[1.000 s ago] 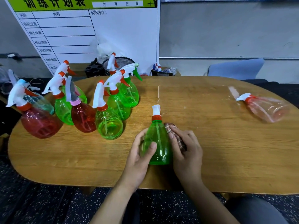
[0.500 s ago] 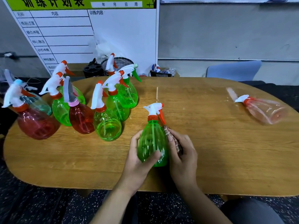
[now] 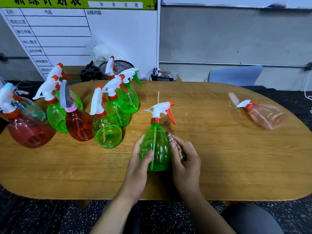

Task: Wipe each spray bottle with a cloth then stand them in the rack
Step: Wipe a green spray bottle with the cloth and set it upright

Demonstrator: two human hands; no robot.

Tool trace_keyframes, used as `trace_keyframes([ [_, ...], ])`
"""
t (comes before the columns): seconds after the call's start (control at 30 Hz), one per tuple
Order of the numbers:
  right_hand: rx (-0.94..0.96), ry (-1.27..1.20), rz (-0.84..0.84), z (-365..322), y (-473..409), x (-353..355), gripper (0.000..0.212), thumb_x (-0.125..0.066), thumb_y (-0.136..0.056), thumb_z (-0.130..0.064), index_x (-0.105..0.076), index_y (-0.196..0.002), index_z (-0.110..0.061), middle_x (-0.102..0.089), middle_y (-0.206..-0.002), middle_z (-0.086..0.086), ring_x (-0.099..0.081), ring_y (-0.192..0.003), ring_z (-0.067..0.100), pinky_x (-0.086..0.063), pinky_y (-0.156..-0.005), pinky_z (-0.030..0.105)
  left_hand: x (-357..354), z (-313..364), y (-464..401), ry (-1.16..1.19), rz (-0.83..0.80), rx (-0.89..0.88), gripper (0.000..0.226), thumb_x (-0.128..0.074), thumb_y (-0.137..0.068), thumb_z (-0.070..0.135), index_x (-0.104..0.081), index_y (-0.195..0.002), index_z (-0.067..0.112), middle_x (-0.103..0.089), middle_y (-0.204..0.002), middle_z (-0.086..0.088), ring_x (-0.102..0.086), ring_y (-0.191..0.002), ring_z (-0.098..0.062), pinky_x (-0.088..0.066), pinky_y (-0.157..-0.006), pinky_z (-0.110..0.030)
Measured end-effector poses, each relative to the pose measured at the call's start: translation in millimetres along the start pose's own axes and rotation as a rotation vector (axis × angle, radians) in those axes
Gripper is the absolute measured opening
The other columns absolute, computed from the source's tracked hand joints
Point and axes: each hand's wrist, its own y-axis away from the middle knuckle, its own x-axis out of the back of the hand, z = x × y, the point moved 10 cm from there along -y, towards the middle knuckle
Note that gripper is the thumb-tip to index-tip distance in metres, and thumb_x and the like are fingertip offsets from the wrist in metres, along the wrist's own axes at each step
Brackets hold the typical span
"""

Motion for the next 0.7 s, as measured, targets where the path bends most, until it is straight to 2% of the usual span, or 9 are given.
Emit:
trace_keyframes([
  [0.1,0.029,0.033,0.015,-10,-2,4,0.034,-0.059,-0.101,-0.042,-0.074,-0.128,-0.026,-0.069,-0.101,-0.011,-0.068,-0.094,0.016,-0.053,-0.078,0.025,-6,11,-1,-0.017,0.007,-0.028,0.057,-0.062,-0.093,0.032,-0.051,-0.148,0.028,-0.073,-0.134,0.015,-0.067,-0.127,-0.006,-0.055,-0.096,-0.019],
  [0.2,0.027,0.015,0.049,-27,-12,15,0.028,-0.064,-0.102,-0.037,-0.075,-0.126,-0.029,-0.069,-0.1,-0.009,-0.068,-0.092,0.016,-0.052,-0.075,0.023,-15,32,-2,0.011,0.005,-0.063,0.05,-0.073,-0.098,0.03,-0.056,-0.145,0.032,-0.072,-0.136,0.013,-0.066,-0.13,-0.01,-0.055,-0.097,-0.021],
  [0.27,0.055,-0.018,0.056,-51,-23,23,0.025,-0.066,-0.103,-0.027,-0.075,-0.126,-0.025,-0.069,-0.102,-0.005,-0.068,-0.094,0.011,-0.05,-0.077,0.017,-26,52,-4,0.031,-0.028,-0.091,0.049,-0.071,-0.099,0.028,-0.055,-0.146,0.034,-0.071,-0.138,0.011,-0.065,-0.131,-0.011,-0.055,-0.102,-0.028],
  [0.37,0.128,-0.086,0.087,-99,-39,37,0.025,-0.066,-0.1,-0.013,-0.075,-0.124,-0.014,-0.069,-0.104,0.006,-0.066,-0.093,0.002,-0.047,-0.078,0.008,-46,91,-8,0.039,-0.078,-0.163,0.054,-0.067,-0.1,0.032,-0.052,-0.152,0.036,-0.066,-0.148,0.006,-0.06,-0.139,-0.015,-0.045,-0.117,-0.044],
  [0.57,0.282,-0.1,0.169,-176,-53,63,0.024,-0.068,-0.099,-0.01,-0.076,-0.121,-0.01,-0.07,-0.104,0.004,-0.067,-0.097,0.005,-0.048,-0.083,0.012,-79,156,1,0.066,-0.141,-0.288,0.06,-0.063,-0.094,0.045,-0.051,-0.153,0.04,-0.06,-0.155,0.002,-0.053,-0.147,-0.022,-0.033,-0.126,-0.059],
  [0.63,0.326,-0.104,0.181,-200,-53,68,0.025,-0.068,-0.098,-0.017,-0.077,-0.121,-0.013,-0.069,-0.103,0.001,-0.068,-0.098,0.009,-0.05,-0.085,0.015,-86,179,10,0.072,-0.157,-0.344,0.06,-0.065,-0.095,0.043,-0.05,-0.154,0.038,-0.06,-0.154,0.002,-0.053,-0.146,-0.021,-0.035,-0.125,-0.055],
  [0.7,0.359,-0.118,0.19,-221,-52,74,0.027,-0.067,-0.098,-0.024,-0.077,-0.121,-0.016,-0.069,-0.105,-0.005,-0.068,-0.101,0.01,-0.051,-0.087,0.017,-94,202,23,0.048,-0.186,-0.41,0.066,-0.069,-0.093,0.042,-0.046,-0.155,0.035,-0.061,-0.153,0.005,-0.055,-0.144,-0.017,-0.043,-0.121,-0.043],
])
